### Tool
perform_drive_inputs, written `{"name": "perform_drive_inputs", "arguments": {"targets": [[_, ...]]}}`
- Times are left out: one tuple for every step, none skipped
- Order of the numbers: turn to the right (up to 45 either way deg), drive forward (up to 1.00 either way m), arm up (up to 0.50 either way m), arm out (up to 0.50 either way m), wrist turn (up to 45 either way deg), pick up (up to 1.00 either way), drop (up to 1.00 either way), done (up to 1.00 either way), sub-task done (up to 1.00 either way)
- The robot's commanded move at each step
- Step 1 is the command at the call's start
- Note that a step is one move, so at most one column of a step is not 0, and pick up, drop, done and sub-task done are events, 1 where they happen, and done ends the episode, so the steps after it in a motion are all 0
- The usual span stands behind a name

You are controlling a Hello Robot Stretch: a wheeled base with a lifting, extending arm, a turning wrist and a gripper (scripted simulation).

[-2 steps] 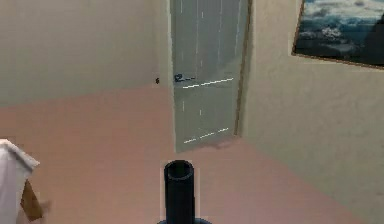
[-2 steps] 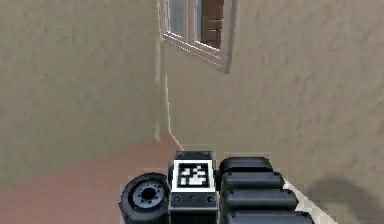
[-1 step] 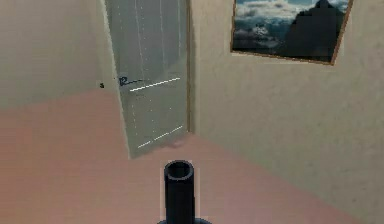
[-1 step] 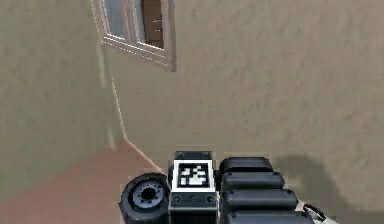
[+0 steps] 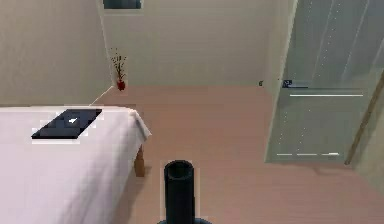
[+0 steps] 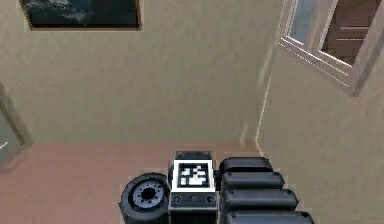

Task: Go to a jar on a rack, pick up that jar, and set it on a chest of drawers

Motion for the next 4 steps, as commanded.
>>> {"name": "perform_drive_inputs", "arguments": {"targets": [[-45.0, 0.0, 0.0, 0.0, 0.0, 0.0, 0.0, 0.0, 0.0], [-27.0, 0.0, 0.0, 0.0, 0.0, 0.0, 0.0, 0.0, 0.0], [0.0, 0.15, 0.0, 0.0, 0.0, 0.0, 0.0, 0.0, 0.0], [-45.0, 0.0, 0.0, 0.0, 0.0, 0.0, 0.0, 0.0, 0.0]]}}
